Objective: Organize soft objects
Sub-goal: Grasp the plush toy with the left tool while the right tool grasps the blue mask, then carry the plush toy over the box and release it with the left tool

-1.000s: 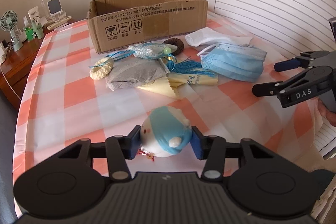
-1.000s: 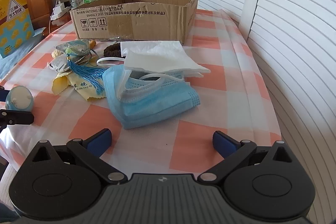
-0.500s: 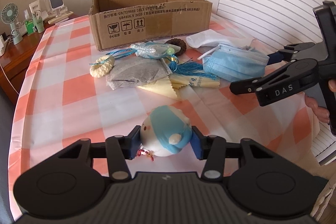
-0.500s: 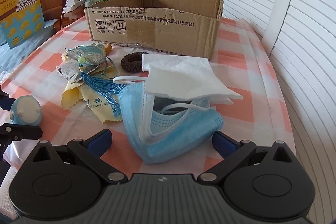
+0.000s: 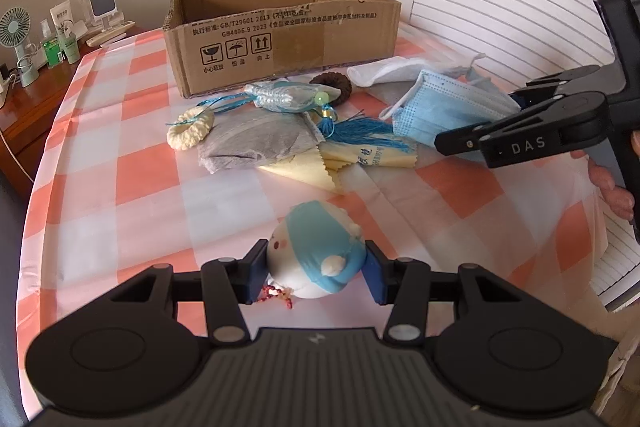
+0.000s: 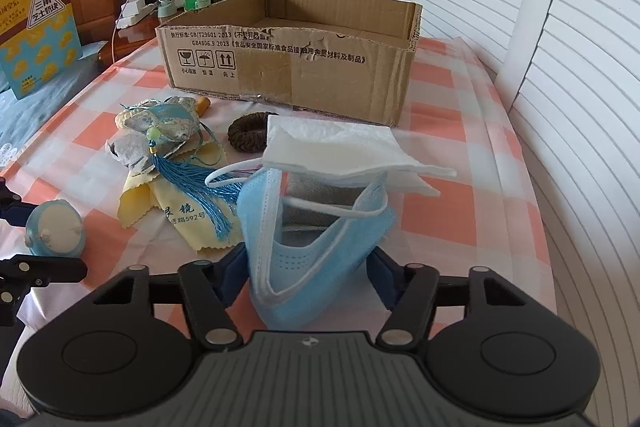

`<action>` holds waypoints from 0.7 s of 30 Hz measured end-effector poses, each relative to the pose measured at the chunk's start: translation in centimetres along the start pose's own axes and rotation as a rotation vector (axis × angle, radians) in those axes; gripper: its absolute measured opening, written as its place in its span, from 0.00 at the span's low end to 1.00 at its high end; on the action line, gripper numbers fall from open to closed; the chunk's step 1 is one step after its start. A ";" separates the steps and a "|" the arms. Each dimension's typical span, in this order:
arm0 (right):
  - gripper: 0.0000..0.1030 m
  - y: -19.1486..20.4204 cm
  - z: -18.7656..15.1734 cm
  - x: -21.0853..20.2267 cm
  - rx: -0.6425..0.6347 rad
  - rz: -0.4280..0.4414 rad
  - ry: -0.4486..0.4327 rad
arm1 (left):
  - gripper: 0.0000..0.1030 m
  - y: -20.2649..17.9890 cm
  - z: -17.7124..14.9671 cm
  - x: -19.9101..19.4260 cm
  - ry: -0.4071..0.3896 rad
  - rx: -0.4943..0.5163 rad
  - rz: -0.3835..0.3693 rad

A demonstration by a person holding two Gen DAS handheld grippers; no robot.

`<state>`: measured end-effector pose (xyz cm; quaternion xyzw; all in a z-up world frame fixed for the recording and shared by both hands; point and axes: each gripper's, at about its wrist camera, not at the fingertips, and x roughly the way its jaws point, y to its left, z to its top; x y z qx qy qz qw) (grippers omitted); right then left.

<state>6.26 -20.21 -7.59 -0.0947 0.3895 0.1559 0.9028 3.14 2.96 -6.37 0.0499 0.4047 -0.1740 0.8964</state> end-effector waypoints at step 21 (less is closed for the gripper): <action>0.24 0.2 -0.2 -5.4 -0.057 0.099 -0.083 | 0.46 -0.5 1.7 -2.7 -0.014 0.080 -0.020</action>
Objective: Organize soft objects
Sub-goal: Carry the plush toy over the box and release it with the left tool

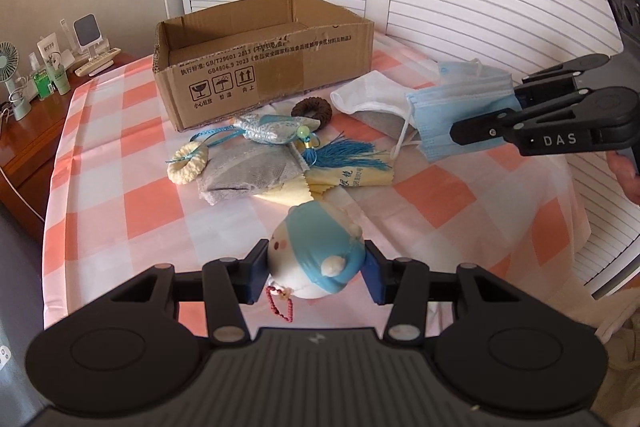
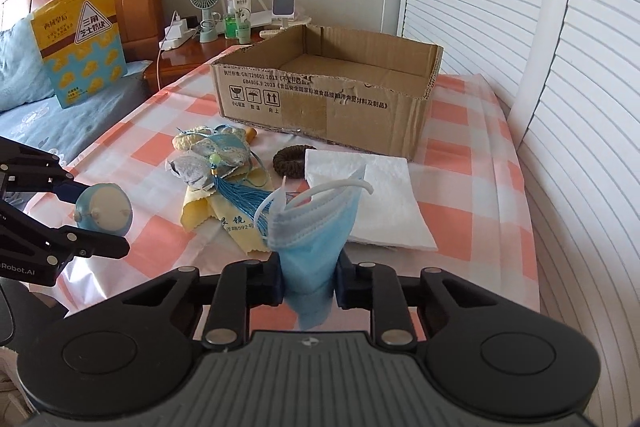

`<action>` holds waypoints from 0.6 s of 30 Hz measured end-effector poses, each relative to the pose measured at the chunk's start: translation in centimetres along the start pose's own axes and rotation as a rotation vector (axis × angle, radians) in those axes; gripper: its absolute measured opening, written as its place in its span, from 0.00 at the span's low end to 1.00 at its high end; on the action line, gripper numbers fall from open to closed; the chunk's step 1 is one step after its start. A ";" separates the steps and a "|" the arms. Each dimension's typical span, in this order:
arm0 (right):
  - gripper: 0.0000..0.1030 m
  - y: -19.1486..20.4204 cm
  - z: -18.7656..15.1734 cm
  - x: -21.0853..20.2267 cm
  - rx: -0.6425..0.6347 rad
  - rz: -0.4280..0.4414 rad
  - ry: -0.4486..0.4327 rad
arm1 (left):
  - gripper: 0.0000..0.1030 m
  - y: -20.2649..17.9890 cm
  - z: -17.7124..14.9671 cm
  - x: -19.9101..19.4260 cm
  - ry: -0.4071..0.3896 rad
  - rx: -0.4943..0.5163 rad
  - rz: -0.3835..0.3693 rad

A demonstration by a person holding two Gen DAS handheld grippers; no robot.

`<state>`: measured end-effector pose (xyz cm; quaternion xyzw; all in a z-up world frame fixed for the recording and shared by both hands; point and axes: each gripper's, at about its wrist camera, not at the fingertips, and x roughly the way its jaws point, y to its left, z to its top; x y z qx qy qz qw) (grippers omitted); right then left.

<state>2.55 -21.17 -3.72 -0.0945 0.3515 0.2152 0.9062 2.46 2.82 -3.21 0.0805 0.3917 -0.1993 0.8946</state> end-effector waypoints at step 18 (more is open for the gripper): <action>0.24 -0.9 4.7 -2.9 -0.062 0.012 -0.101 | 0.46 1.9 8.1 -0.6 -0.032 0.138 -0.009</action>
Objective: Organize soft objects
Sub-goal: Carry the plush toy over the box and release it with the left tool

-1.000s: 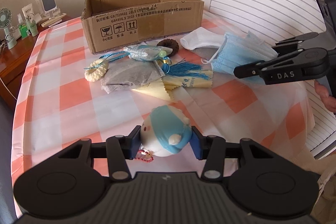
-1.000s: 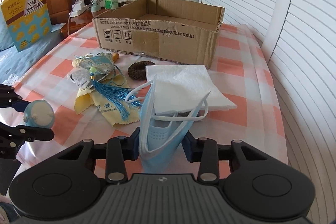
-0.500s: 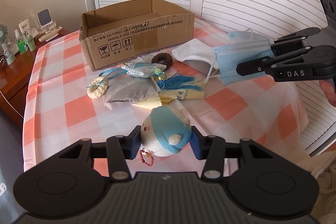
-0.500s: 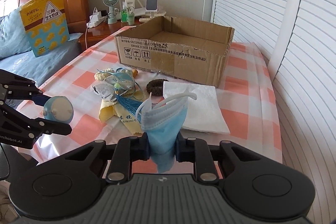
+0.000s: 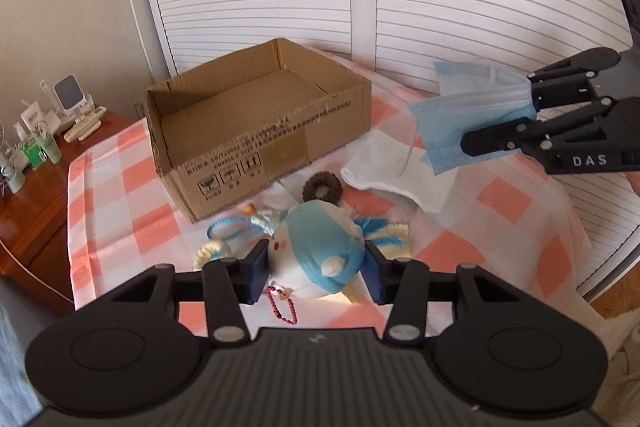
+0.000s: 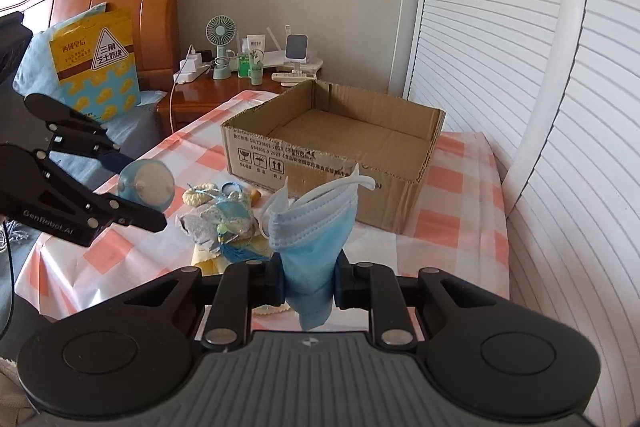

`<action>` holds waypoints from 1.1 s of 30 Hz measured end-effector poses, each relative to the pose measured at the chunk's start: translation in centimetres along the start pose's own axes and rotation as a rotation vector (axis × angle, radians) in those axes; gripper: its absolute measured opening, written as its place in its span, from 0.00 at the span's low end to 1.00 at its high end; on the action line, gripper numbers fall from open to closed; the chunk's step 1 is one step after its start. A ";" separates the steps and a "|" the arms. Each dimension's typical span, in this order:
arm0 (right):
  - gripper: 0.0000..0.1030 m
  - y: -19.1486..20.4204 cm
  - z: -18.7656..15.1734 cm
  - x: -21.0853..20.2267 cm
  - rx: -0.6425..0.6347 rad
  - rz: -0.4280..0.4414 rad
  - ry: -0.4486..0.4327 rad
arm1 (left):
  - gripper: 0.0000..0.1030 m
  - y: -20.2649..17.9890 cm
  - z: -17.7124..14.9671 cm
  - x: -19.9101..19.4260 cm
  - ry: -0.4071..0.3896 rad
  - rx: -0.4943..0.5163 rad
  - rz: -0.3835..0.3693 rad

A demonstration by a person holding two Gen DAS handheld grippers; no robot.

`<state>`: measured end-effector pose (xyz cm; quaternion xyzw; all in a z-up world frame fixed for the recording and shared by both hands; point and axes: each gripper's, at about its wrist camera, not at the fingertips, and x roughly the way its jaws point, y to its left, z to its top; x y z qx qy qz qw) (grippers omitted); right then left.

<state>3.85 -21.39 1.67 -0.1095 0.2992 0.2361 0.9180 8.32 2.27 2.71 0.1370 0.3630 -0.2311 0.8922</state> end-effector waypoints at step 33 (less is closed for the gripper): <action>0.24 -3.3 4.7 3.9 0.033 -0.032 -0.018 | 0.98 8.4 10.9 10.3 -0.074 -0.038 0.193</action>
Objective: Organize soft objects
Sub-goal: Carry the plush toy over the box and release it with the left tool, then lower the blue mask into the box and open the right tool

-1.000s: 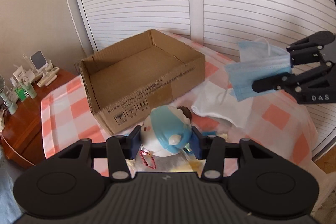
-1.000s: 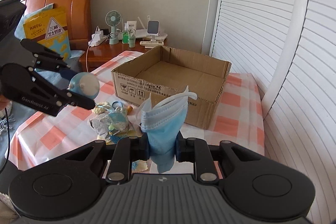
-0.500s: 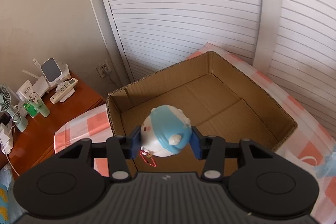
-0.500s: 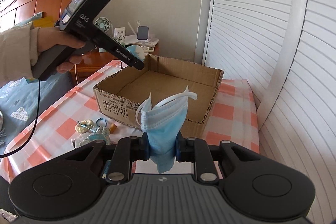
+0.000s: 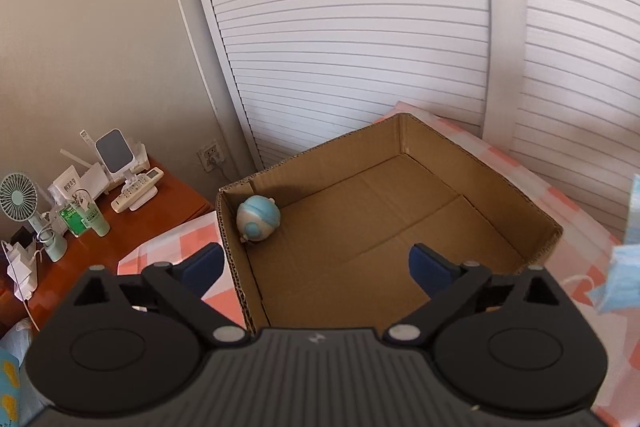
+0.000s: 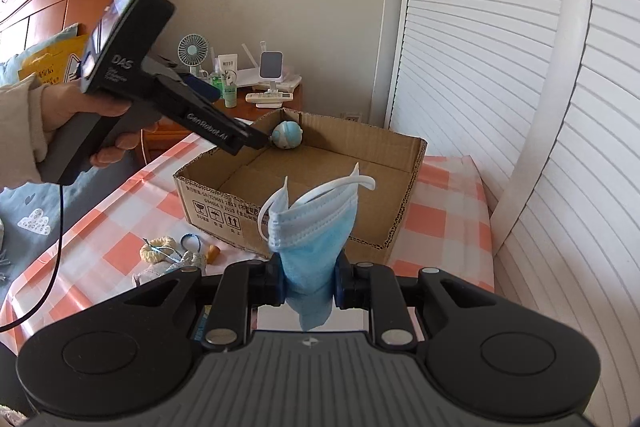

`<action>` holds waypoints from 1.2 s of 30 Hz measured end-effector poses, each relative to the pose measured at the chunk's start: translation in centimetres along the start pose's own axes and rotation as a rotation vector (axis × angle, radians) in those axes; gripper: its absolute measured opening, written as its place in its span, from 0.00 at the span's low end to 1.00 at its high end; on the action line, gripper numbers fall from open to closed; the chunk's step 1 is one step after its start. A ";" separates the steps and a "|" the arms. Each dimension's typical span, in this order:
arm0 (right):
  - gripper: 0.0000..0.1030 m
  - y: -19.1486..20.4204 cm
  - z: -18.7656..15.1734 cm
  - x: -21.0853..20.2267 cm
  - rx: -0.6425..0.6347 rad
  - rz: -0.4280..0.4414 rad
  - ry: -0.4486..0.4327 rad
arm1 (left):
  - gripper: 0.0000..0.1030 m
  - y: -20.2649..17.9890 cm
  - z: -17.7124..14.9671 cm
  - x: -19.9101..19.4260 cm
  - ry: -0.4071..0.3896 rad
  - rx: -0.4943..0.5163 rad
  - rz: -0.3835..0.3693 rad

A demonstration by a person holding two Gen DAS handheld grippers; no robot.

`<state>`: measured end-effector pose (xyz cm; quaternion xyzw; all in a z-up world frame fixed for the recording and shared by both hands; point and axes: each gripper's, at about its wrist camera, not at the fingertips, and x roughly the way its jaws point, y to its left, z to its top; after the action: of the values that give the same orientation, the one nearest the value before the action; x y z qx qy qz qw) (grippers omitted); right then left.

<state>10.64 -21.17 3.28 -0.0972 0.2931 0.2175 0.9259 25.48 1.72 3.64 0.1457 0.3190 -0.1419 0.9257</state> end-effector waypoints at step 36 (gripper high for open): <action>0.25 -3.8 10.1 15.6 0.118 -0.024 0.127 | 0.99 -4.9 -7.4 -9.5 -0.035 -0.076 -0.042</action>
<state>28.89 -16.01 2.56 -0.0594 0.3625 0.1823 0.9120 12.42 1.48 3.17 0.1012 0.3107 -0.1519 0.9328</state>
